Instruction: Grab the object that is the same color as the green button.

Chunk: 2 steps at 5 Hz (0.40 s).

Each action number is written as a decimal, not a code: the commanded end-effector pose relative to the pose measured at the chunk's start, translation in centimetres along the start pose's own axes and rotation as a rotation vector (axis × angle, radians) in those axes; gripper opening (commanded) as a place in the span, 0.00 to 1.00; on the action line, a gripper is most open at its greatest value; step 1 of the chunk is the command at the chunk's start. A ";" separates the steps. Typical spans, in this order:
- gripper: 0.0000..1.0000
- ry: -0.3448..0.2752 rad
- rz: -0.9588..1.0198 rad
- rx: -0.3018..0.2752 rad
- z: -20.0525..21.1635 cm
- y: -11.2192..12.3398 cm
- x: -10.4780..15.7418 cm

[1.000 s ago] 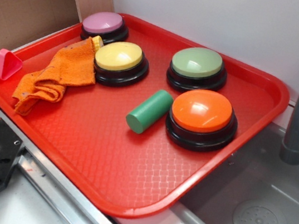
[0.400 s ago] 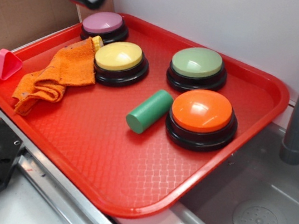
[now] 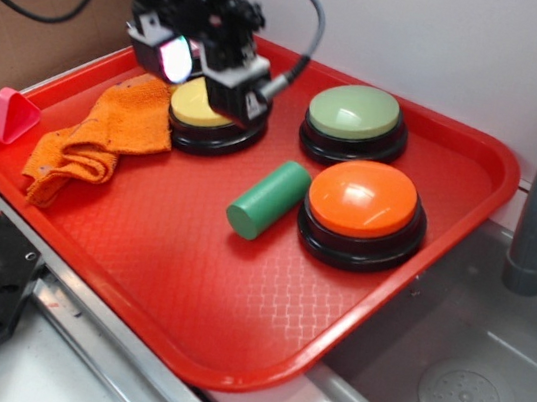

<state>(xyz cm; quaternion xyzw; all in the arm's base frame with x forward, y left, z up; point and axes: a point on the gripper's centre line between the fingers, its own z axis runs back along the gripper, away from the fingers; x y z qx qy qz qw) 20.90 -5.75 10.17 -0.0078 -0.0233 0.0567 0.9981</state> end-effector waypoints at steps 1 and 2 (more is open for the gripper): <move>1.00 0.030 0.045 0.049 -4.9 -1.2 1.1; 1.00 0.042 0.043 0.018 -6.3 -2.2 1.5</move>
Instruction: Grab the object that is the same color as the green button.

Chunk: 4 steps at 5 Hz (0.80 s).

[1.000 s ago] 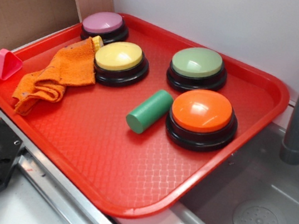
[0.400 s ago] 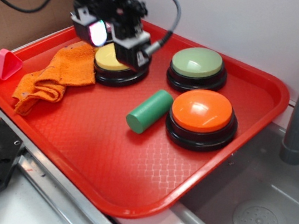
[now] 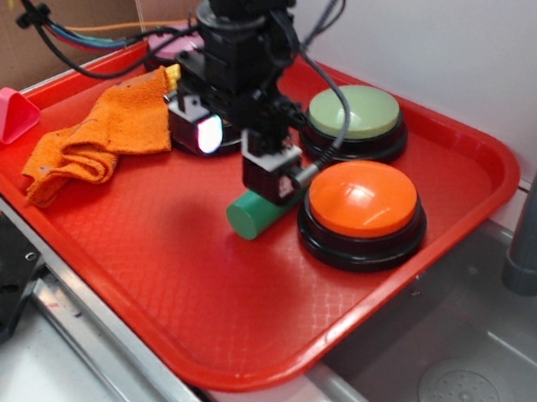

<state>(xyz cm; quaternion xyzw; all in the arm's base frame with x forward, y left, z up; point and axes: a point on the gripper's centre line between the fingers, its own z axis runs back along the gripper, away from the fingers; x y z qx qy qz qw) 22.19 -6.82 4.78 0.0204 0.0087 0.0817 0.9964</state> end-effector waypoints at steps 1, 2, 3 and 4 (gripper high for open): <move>1.00 -0.049 -0.001 -0.084 -0.7 -1.8 0.7; 1.00 -0.049 0.061 -0.127 -1.3 -1.0 0.3; 0.26 -0.052 0.100 -0.137 -1.3 -0.8 0.0; 0.00 -0.057 0.122 -0.145 -1.3 -0.5 -0.2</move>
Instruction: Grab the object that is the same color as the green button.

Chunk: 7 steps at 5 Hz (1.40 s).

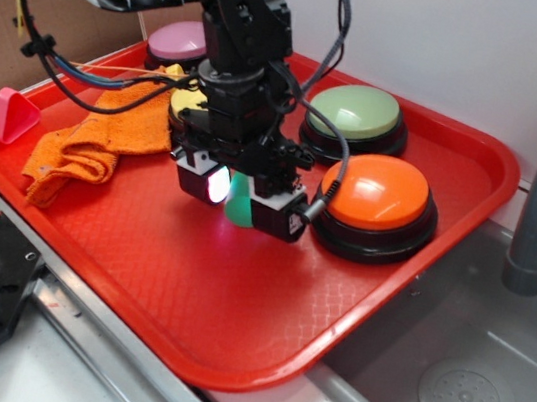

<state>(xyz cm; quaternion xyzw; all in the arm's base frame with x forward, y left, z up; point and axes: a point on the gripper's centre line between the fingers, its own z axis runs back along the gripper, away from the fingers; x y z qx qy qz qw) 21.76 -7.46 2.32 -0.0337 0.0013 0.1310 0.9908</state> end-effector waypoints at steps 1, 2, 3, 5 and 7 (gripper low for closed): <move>0.00 -0.049 0.028 -0.051 1.1 0.5 0.2; 0.00 -0.039 0.021 -0.040 1.3 1.0 0.2; 0.00 -0.018 -0.063 0.003 5.1 2.2 0.1; 0.00 -0.050 -0.232 0.111 15.3 3.7 -0.3; 0.00 -0.089 -0.273 0.100 20.2 5.8 -1.6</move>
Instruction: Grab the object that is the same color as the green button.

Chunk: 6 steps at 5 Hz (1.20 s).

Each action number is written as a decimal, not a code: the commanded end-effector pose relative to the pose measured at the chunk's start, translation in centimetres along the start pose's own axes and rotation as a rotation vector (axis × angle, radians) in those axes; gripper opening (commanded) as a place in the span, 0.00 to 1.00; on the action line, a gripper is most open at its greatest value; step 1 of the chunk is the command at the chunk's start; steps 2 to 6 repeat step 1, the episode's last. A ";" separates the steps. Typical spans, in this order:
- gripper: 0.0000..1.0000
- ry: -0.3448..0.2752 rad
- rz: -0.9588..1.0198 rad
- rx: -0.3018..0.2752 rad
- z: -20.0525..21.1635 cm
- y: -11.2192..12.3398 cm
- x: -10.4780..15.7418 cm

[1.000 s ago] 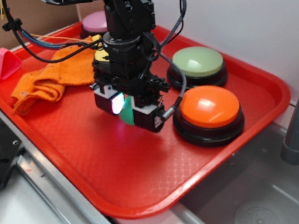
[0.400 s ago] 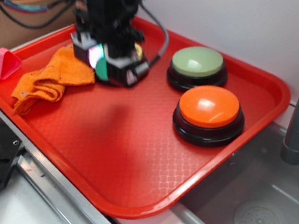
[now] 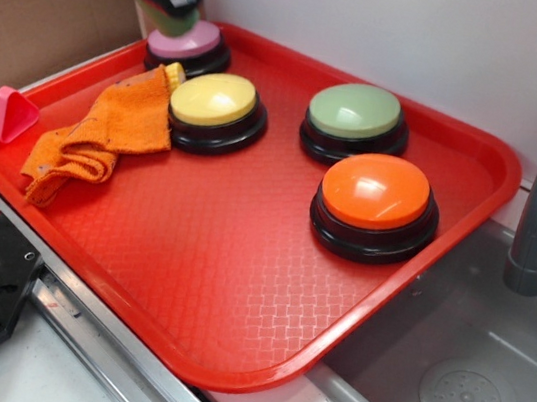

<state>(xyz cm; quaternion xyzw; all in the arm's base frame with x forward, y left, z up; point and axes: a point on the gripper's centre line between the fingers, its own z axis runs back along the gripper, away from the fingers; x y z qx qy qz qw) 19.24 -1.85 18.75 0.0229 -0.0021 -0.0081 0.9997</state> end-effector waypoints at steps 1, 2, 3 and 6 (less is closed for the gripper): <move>0.00 -0.040 0.056 -0.029 2.6 1.4 -0.9; 0.00 -0.040 0.056 -0.029 2.6 1.4 -0.9; 0.00 -0.040 0.056 -0.029 2.6 1.4 -0.9; 0.00 -0.040 0.056 -0.029 2.6 1.4 -0.9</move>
